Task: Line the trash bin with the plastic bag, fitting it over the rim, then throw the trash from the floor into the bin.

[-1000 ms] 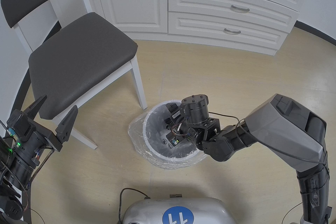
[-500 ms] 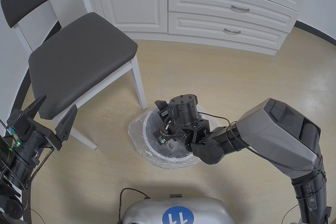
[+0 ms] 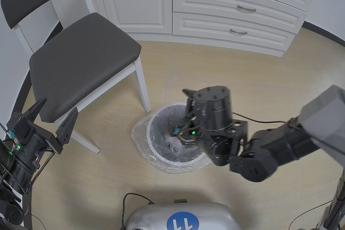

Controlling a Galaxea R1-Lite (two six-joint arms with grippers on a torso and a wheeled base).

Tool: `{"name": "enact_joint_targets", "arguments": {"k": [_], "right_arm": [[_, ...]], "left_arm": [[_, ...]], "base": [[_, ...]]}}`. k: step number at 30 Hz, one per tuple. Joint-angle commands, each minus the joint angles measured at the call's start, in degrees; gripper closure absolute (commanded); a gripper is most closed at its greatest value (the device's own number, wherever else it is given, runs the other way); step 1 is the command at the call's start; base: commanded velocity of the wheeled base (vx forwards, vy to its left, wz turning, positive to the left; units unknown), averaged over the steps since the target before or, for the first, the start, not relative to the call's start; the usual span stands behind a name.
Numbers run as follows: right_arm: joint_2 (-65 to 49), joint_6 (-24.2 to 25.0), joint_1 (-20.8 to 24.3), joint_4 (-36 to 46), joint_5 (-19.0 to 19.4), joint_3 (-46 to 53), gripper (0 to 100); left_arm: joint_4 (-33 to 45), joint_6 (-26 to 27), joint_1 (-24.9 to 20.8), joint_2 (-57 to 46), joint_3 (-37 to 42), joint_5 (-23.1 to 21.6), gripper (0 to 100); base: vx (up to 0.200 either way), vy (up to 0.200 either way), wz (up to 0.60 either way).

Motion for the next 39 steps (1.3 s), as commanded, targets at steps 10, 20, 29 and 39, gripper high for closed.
{"name": "enact_joint_targets", "arguments": {"k": [10,20,29,39], "right_arm": [[-38.59,25.85,-17.95,-2.42,-6.32,21.87,0],[-40.00,42.20,-29.63,-1.01,9.50,22.75,0],[-35.95,64.26,-27.70,-2.33,11.52,21.26,0],[-20.84,82.63,-26.38,-24.48,8.18,27.59,0]], "left_arm": [[0.01,-0.07,2.73,0.86,0.65,0.01,0],[-0.08,-0.07,2.47,2.61,2.94,0.28,0],[-0.08,-1.39,2.47,4.72,2.06,0.45,0],[-0.17,-6.75,4.05,4.20,-2.07,0.45,0]], "base": [[0.000,0.000,0.00],[0.000,0.000,0.00],[0.000,0.000,0.00],[0.000,0.000,0.00]]}}
